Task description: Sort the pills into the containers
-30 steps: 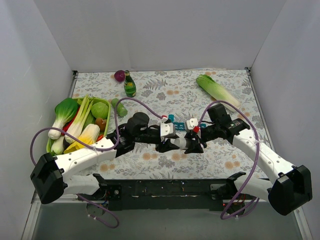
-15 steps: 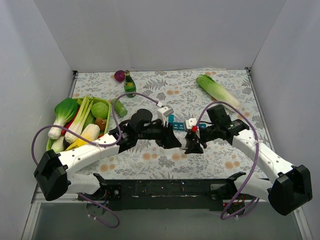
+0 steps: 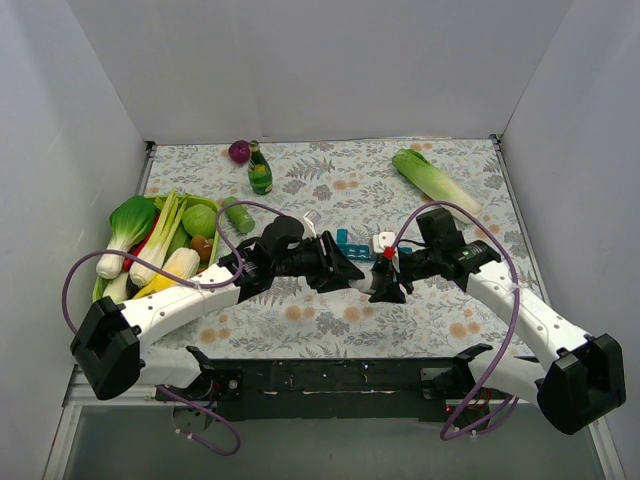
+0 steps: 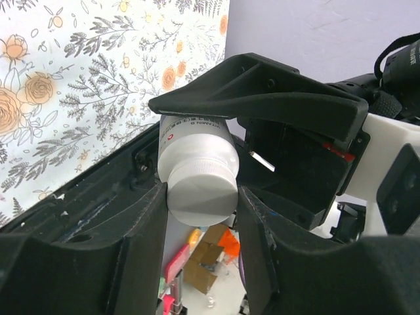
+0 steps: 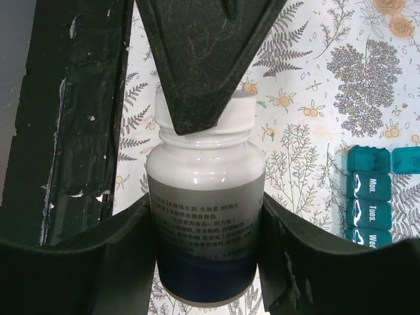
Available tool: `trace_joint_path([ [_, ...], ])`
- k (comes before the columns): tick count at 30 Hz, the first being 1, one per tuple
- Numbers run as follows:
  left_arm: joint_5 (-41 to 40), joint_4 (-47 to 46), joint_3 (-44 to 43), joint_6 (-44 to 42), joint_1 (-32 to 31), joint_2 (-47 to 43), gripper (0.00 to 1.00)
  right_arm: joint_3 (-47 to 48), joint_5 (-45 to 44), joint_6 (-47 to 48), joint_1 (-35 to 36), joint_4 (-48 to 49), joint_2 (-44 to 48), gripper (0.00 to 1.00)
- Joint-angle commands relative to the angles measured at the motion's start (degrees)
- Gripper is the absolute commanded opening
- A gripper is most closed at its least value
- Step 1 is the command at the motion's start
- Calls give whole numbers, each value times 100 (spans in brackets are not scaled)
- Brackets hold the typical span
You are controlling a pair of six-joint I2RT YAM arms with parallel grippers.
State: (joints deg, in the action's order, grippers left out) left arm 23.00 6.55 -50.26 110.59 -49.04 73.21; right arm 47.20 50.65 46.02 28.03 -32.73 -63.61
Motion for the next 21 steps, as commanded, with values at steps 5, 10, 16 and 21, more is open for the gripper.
trace_joint_path([
  [5, 354, 161, -142, 1906, 253, -465, 0, -132, -170, -199, -131, 346, 209, 1],
  [10, 555, 154, 227, 1887, 430, -773, 0, -141, -143, -243, -166, 399, 192, 1],
  [16, 636, -146, 570, 2056, 509, -887, 0, -132, -170, -251, -175, 399, 183, 1],
  [21, -338, 1346, 526, -659, 1062, -949, 0, -176, -179, -251, -201, 434, 244, 1],
])
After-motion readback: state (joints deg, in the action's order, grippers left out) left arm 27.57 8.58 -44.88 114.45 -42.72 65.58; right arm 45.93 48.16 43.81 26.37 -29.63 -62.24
